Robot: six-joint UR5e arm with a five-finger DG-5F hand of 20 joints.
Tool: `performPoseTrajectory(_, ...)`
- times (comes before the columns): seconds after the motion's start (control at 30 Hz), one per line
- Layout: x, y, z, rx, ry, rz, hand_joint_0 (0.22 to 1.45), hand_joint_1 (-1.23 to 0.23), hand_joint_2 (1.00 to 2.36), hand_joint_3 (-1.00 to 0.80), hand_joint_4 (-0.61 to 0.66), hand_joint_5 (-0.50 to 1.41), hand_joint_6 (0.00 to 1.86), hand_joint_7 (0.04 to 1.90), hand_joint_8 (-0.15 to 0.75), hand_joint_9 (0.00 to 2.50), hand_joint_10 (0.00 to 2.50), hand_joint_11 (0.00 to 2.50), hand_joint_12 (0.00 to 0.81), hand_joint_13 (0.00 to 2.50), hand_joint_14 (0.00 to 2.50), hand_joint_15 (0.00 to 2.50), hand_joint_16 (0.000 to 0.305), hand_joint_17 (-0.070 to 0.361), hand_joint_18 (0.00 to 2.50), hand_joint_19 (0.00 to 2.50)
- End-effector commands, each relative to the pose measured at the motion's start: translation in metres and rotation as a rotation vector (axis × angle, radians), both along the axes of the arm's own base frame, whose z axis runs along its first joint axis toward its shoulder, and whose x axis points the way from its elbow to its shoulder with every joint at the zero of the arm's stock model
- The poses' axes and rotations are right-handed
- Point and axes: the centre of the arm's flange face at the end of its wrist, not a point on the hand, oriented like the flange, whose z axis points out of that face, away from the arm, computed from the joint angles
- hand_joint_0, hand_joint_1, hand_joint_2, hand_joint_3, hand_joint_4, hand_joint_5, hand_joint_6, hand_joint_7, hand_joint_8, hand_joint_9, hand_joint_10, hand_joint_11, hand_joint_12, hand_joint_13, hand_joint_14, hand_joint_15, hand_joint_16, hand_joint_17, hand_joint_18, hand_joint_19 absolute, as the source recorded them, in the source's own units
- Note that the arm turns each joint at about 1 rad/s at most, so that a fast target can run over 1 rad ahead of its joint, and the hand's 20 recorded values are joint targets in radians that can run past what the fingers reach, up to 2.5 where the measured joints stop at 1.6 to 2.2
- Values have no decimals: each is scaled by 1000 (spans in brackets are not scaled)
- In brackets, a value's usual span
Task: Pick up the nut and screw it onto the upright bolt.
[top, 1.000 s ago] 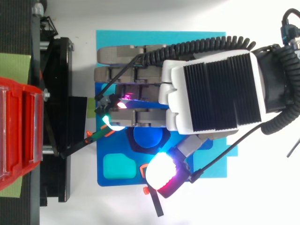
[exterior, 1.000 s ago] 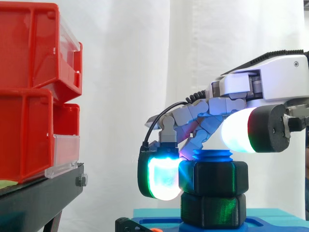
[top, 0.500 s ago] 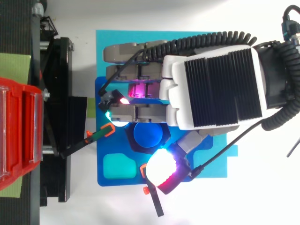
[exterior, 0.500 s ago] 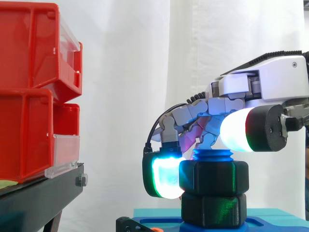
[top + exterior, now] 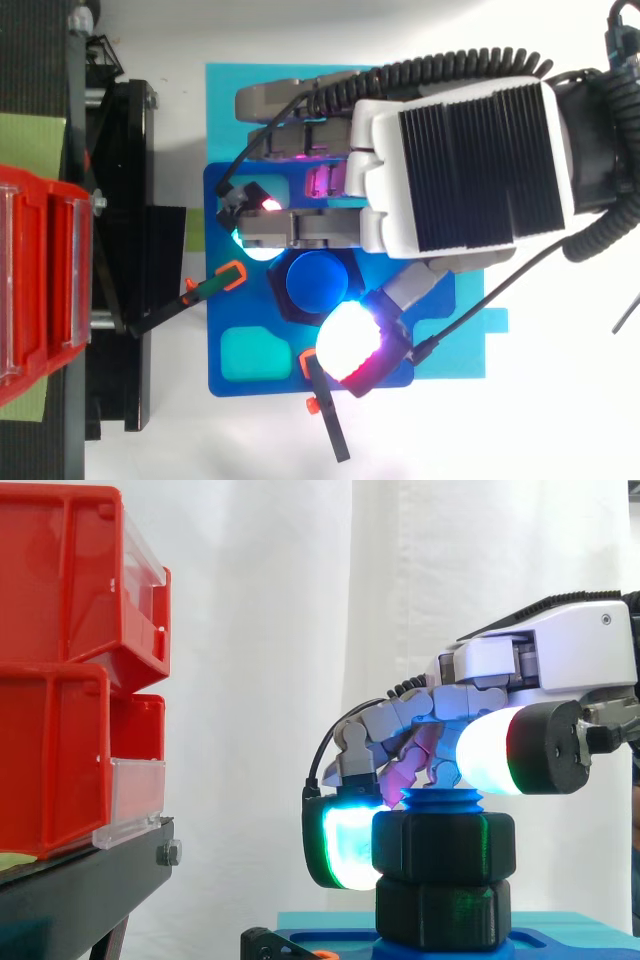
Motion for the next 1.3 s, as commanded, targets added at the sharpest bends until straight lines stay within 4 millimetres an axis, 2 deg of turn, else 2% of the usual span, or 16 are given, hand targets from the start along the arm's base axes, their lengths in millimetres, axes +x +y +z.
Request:
performPoseTrajectory(0.0,-1,-3,0,1,0,4,514,-95,1000,-500,119,72,511,1505,253,1218,0,0,244,747,0,0,27,61,402,16)
performPoseTrajectory(0.27,-1,-8,2,2,-3,5,505,-72,1000,-500,243,-13,504,1160,250,1079,0,0,271,658,0,0,33,75,300,15)
performPoseTrajectory(0.53,-3,-20,23,-26,19,8,496,-64,1000,-500,267,-67,504,928,251,950,0,0,289,608,0,0,37,83,261,10)
performPoseTrajectory(0.93,-21,-35,48,-116,77,-1,490,-89,1000,-500,247,-100,504,857,252,828,0,0,310,545,0,0,39,88,230,0)
performPoseTrajectory(1.2,-52,-47,83,-183,132,-55,489,-121,1000,-500,255,-111,503,858,256,774,0,0,325,500,0,0,39,89,185,0)
performPoseTrajectory(1.27,-66,-49,88,-190,146,-75,490,-128,1000,-500,257,-111,503,856,257,770,0,0,326,496,0,0,39,88,183,0)
